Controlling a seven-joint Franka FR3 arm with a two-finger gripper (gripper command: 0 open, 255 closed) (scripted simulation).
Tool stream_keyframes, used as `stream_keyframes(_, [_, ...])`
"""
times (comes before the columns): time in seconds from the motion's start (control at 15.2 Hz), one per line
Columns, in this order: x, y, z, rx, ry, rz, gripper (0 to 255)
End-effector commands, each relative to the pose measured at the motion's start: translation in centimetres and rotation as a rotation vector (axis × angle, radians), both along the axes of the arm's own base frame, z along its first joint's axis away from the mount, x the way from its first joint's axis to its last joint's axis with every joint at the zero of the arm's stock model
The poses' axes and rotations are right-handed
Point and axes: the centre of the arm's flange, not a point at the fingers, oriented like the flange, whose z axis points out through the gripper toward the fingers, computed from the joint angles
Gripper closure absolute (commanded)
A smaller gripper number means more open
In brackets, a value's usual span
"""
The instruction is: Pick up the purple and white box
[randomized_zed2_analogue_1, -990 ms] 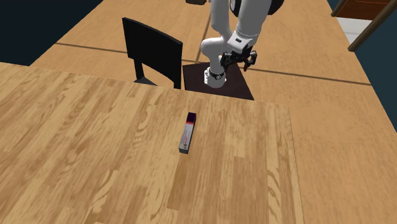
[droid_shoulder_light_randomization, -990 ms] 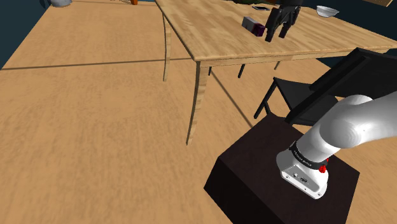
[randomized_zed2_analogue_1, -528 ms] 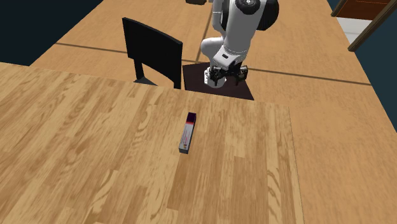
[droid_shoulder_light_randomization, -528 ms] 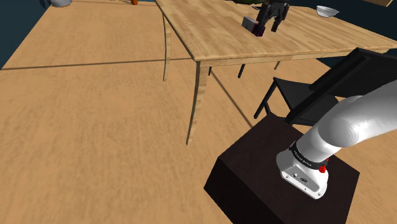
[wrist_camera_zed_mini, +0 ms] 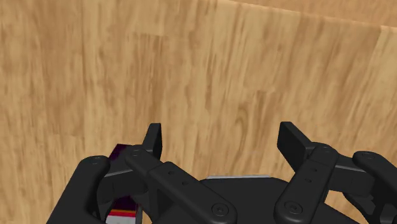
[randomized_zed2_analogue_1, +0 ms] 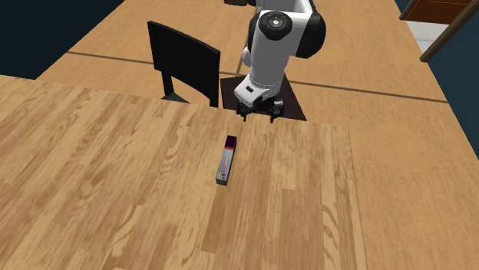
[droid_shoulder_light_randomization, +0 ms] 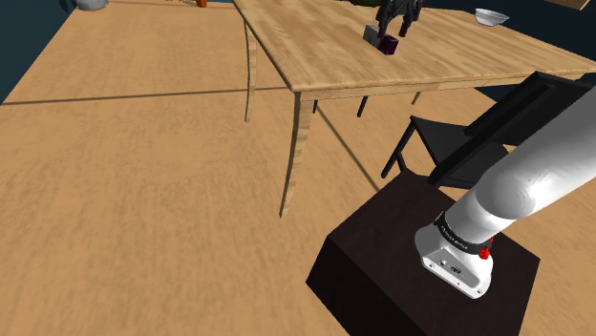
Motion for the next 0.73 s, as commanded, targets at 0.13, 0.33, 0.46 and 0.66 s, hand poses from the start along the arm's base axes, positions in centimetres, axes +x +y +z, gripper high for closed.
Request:
stream_keyframes(0.13, [3.2, -4.1, -0.2, -0.001, -0.004, -0.041, 0])
stream_keyframes(0.33, [5.6, -7.2, -0.3, -0.002, -0.007, -0.071, 0])
stream_keyframes(0.46, [7.2, -9.4, -0.4, -0.002, -0.009, -0.091, 0])
stream_keyframes(0.66, [9.4, -12.6, -0.5, -0.002, -0.012, -0.122, 0])
